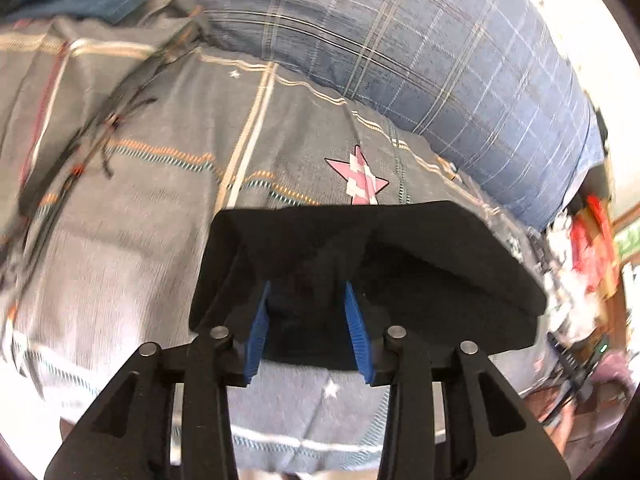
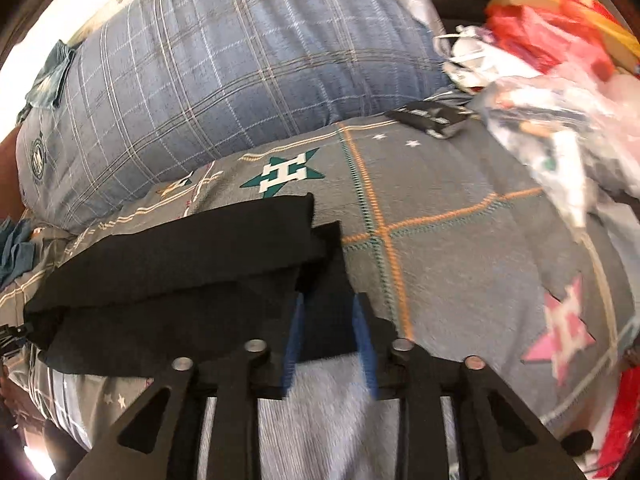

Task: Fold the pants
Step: 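Lift the waistband with both grippers and fold it over toward the hem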

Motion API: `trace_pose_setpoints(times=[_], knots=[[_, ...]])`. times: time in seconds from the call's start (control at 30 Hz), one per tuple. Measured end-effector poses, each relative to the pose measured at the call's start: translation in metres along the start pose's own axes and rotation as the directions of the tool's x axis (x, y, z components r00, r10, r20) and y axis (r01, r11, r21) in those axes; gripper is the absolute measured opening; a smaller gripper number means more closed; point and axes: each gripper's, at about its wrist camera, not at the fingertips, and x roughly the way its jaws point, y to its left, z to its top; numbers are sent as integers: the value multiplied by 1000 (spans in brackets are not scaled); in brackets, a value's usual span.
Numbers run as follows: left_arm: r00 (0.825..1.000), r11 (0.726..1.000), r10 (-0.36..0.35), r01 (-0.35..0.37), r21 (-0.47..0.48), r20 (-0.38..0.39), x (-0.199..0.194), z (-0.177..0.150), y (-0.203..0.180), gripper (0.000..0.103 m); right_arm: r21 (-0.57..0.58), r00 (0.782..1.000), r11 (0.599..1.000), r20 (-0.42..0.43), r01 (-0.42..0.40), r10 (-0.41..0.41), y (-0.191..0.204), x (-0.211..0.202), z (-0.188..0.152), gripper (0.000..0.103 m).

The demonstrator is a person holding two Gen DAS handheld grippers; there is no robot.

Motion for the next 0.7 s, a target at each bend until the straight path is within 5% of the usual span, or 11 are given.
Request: trace_pose_setpoints(times=[0.07, 0.23, 0.53, 0.7], knots=[[998, 996, -56, 55, -75, -9, -6, -3, 4, 37, 38, 1000, 999, 12, -13, 12, -4, -10, -2, 41], [985, 965, -170, 168, -199, 10, -7, -1, -6, 62, 167, 996, 982, 2, -92, 93, -3, -9, 6, 59], [965, 884, -263, 236, -403, -12, 25, 20, -9, 64, 432, 944, 861, -57, -269, 324, 9, 52, 18, 62], [957, 863, -284, 230, -451, -56, 40, 13, -16, 64, 460, 941, 851, -83, -254, 327, 22, 75, 25, 63]])
